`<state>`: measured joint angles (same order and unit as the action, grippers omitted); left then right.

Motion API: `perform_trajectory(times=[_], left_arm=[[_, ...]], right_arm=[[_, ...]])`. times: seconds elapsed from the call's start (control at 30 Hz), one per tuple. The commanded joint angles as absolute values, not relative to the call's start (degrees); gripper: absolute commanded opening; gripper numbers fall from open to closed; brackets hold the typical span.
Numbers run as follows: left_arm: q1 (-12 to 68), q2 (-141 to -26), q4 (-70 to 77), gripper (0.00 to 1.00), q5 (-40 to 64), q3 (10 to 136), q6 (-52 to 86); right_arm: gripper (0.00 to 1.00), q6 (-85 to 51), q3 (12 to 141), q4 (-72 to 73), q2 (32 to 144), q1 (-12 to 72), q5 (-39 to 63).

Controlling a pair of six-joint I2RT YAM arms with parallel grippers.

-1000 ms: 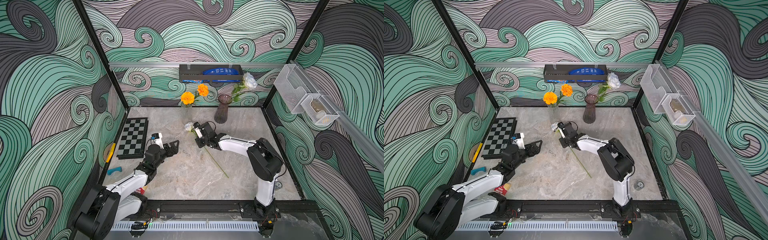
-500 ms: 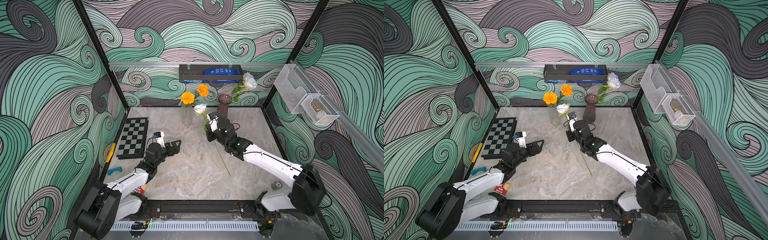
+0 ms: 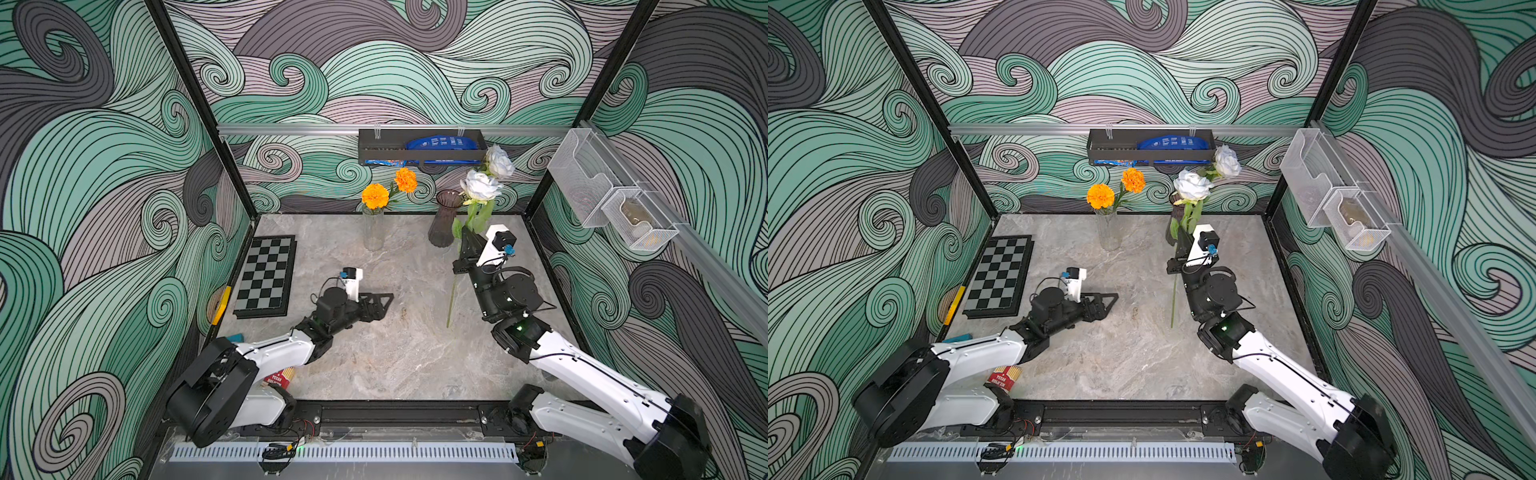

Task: Arrange the flowers in different vases according to their colors
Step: Insert the flower into the vase.

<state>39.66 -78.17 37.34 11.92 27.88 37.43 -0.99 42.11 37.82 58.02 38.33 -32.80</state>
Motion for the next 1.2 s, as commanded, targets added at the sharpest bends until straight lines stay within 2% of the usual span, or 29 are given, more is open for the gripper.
perform_trajectory(times=[0.0, 0.13, 0.3, 0.73, 0.93, 1.07, 1.17], left_arm=[[44.9, -85.21, 38.03, 0.95, 14.64, 37.61, 35.34], [45.71, -92.88, 33.36, 0.93, 17.66, 45.53, 34.3], [45.79, -95.04, 36.61, 0.93, 14.28, 42.79, 32.83], [46.85, -93.7, 30.54, 0.93, 7.06, 42.84, 29.21], [45.72, -95.87, 30.62, 0.93, 7.79, 43.49, 29.64], [45.36, -97.37, 30.31, 0.93, 8.26, 44.02, 29.58], [45.01, -98.09, 30.94, 0.93, 9.62, 44.03, 30.54]], right_arm=[[0.0, 3.51, 45.57, 42.06, 59.96, 37.07, -35.76], [0.0, 3.34, 46.73, 44.34, 61.58, 35.31, -37.48], [0.0, 3.61, 48.78, 50.48, 66.87, 35.12, -38.38], [0.0, 25.15, 78.68, 64.66, 95.2, 29.33, -37.35], [0.0, 14.18, 96.05, 53.75, 106.74, 22.25, -30.39], [0.0, 13.7, 110.35, 46.45, 115.59, 19.21, -26.36], [0.0, 12.86, 116.05, 44.98, 120.3, 17.16, -24.63]])
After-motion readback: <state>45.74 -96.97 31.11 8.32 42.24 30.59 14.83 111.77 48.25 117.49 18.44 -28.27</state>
